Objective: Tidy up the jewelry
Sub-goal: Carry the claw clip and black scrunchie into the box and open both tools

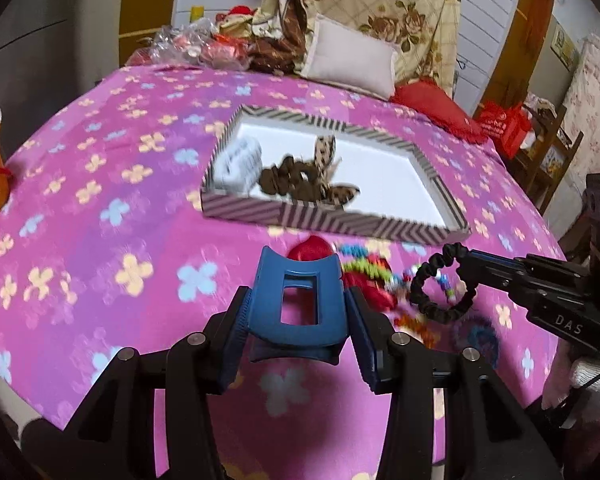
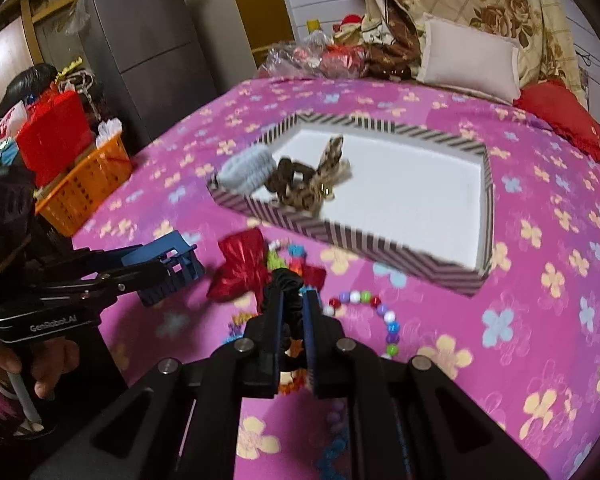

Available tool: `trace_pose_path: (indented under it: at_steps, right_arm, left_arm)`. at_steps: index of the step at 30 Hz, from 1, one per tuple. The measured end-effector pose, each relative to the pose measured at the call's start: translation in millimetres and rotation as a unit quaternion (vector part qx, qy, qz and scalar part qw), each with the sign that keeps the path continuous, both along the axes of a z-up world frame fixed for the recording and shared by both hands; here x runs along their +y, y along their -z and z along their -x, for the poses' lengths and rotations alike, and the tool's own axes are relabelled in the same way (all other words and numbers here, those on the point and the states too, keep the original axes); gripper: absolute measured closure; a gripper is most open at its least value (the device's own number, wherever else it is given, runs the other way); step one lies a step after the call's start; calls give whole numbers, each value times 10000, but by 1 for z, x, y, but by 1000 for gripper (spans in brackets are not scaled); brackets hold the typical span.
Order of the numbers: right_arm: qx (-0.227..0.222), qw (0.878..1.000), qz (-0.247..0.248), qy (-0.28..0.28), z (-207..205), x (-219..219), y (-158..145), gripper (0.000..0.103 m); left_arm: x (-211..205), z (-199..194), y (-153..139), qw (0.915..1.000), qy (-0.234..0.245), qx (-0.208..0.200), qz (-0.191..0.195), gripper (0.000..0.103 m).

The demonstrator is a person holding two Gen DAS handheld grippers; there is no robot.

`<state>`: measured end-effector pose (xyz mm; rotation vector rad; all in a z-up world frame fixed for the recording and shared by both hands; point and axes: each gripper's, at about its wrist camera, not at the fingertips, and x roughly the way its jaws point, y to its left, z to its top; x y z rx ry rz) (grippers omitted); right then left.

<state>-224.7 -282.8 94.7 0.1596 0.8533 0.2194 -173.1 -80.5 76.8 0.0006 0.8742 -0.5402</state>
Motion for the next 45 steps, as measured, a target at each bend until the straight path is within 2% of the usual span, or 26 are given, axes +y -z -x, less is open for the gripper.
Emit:
trace_pose_path:
  at_steps: [5, 10, 17, 24, 31, 37, 45]
  right_arm:
    - [-168, 9998, -66, 77, -19, -5, -16, 93]
    - [-249, 9995, -100, 149, -51, -10, -27, 93]
    - [-242, 9993, -185, 217, -96, -14, -27, 93]
    - [-173, 9983, -457, 312, -145, -22, -24, 93]
    - [-1, 9954, -796, 524, -200, -32, -9, 93]
    - [319, 9892, -1173, 821, -246, -47, 21, 93]
    - [578, 9852, -1218, 1063, -276, -58, 54, 93]
  left_arm:
    - [-3, -23, -17, 9996, -138, -245, 46, 53]
    - [-8, -55, -27, 9991, -250, -313, 149, 53]
    - [-22, -102, -22, 9985, -412, -369, -40, 53]
    - [-36, -146, -18, 9984, -520, -212, -22, 53]
    - [-56, -184, -14, 9983, -524, -214, -146, 53]
    - [-68, -212, 2, 9976, -555, -133, -380, 53]
    - [-77, -232, 22, 9966, -584, 16, -580, 53]
